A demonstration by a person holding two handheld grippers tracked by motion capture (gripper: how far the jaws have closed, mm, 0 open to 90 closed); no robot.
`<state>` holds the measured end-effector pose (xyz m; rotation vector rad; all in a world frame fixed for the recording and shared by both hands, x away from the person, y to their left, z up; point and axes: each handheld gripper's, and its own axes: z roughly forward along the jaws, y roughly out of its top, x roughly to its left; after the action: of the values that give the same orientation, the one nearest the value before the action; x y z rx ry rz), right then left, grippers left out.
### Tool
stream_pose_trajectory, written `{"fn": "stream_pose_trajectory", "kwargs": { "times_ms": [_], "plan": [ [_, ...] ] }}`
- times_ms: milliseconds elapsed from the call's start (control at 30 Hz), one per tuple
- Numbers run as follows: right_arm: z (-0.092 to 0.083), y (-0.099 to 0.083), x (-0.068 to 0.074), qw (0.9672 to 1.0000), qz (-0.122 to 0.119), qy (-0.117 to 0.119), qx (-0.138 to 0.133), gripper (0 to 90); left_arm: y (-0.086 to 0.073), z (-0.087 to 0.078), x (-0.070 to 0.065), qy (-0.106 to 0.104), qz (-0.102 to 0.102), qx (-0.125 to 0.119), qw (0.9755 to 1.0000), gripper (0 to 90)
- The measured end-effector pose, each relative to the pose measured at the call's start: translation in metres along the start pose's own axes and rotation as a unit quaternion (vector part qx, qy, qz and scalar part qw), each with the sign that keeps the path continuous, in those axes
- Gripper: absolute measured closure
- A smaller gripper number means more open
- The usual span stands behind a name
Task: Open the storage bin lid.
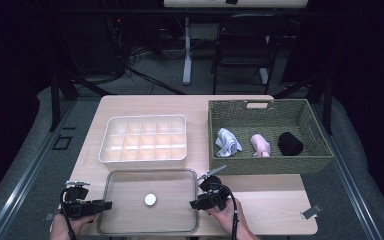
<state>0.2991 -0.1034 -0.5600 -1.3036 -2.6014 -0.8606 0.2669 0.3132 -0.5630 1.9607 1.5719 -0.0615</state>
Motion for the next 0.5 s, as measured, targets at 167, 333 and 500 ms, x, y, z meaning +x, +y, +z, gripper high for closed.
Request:
{"fn": "stream_pose_trajectory", "kwargs": {
  "times_ms": [167, 333, 500],
  "plan": [
    [-0.004, -0.002, -0.003, 1.0, 0.004, -0.005, -0.004, 45.8, -0.001, -0.001, 0.001, 0.012, 0.0, -0.005, 0.9999, 39.7],
    [-0.009, -0.002, -0.005, 0.9997, 0.004, 0.01, -0.02, 41.8, 0.0, -0.002, 0.0, 0.022, 0.001, -0.005, 0.9997, 34.6],
    [-0.013, -0.003, -0.004, 0.9995, -0.017, 0.016, -0.022, 35.3, 0.001, -0.007, -0.004, 0.042, 0.014, -0.016, 0.9989, 28.7]
  ]
}}
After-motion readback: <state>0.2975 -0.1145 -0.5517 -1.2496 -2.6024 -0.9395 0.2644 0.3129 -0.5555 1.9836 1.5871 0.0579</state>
